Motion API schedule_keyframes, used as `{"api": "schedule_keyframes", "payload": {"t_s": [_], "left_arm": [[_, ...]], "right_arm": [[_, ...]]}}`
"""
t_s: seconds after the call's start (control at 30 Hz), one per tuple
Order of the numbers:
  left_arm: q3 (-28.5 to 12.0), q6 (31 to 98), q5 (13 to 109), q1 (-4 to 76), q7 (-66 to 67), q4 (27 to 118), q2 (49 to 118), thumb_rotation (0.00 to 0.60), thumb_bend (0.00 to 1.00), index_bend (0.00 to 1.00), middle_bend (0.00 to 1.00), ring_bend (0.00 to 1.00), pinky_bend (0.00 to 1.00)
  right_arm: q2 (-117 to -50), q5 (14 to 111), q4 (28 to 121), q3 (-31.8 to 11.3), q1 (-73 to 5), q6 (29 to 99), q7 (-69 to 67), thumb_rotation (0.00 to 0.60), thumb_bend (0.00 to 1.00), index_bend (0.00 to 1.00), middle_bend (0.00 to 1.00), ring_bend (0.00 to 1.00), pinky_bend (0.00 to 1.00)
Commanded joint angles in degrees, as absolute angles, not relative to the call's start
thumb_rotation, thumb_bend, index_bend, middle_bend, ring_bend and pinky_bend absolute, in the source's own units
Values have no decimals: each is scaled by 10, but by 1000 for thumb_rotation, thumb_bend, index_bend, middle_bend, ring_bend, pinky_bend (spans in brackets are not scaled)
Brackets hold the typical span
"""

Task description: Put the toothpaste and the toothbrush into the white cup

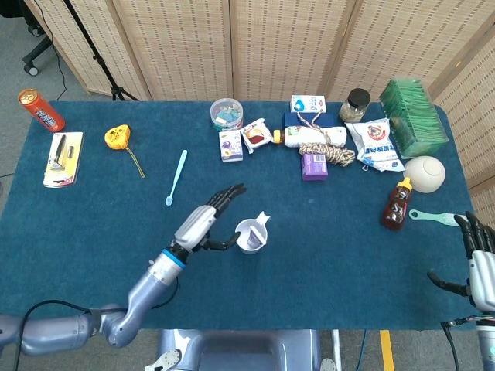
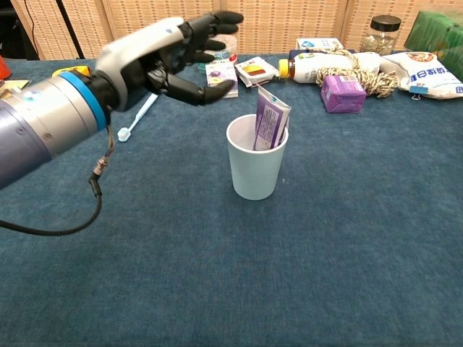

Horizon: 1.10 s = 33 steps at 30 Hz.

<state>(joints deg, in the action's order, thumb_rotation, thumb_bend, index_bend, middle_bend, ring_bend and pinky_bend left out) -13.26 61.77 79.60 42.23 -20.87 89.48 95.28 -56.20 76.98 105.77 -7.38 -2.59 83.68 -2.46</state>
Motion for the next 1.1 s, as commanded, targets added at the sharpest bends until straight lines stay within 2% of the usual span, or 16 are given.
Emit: {"api": "schedule_keyframes", "payload": {"t_s": [0.03,0.27,0.4,0.47,0.53,0.6,0.77,0.87,0.9,1.0,1.03,1.1], "left_arm": [[-133,650,840,406,-241,893,902,600,403,0,0,0,0],[-102,681,912,390,-237,821,813,600,403,0,0,0,0],[-78,682,936,387,-172,714,797,600,406,4,0,0,0],[-70,689,945,386,-139,650,801,600,421,55,0,0,0],[-61,696,955,386,-119,591,810,600,468,199,0,0,0],[-49,699,964,385,-111,542,821,600,506,274,0,0,0],[-22,707,986,385,-93,457,846,600,535,281,0,0,0],[1,701,1004,387,-60,389,869,600,532,273,0,0,0],[6,700,1006,387,-59,374,876,600,525,238,0,0,0],[19,698,1008,384,-67,333,900,600,486,36,0,0,0],[20,699,1006,383,-73,325,906,600,461,2,0,0,0],[21,704,1003,381,-86,311,918,600,422,0,0,0,0]], "right_arm": [[-562,768,1058,-74,-26,837,-25,600,0,0,0,0,0],[-562,770,1061,-73,-26,837,-19,600,0,0,0,0,0],[-565,770,1061,-72,-27,837,-15,600,0,0,0,0,0],[-565,771,1062,-72,-27,837,-12,600,0,0,0,0,0],[-566,772,1063,-72,-28,837,-10,600,0,0,0,0,0],[-567,772,1064,-71,-28,838,-6,600,0,0,0,0,0],[-571,772,1068,-70,-30,836,5,600,0,0,0,0,0],[-573,775,1072,-68,-31,835,14,600,0,0,0,0,0],[-574,775,1073,-67,-32,835,16,600,0,0,0,0,0],[-575,774,1074,-67,-32,834,20,600,0,0,0,0,0],[-575,774,1074,-67,-32,834,20,600,0,0,0,0,0],[-575,773,1074,-66,-33,833,20,600,0,0,0,0,0]]}}
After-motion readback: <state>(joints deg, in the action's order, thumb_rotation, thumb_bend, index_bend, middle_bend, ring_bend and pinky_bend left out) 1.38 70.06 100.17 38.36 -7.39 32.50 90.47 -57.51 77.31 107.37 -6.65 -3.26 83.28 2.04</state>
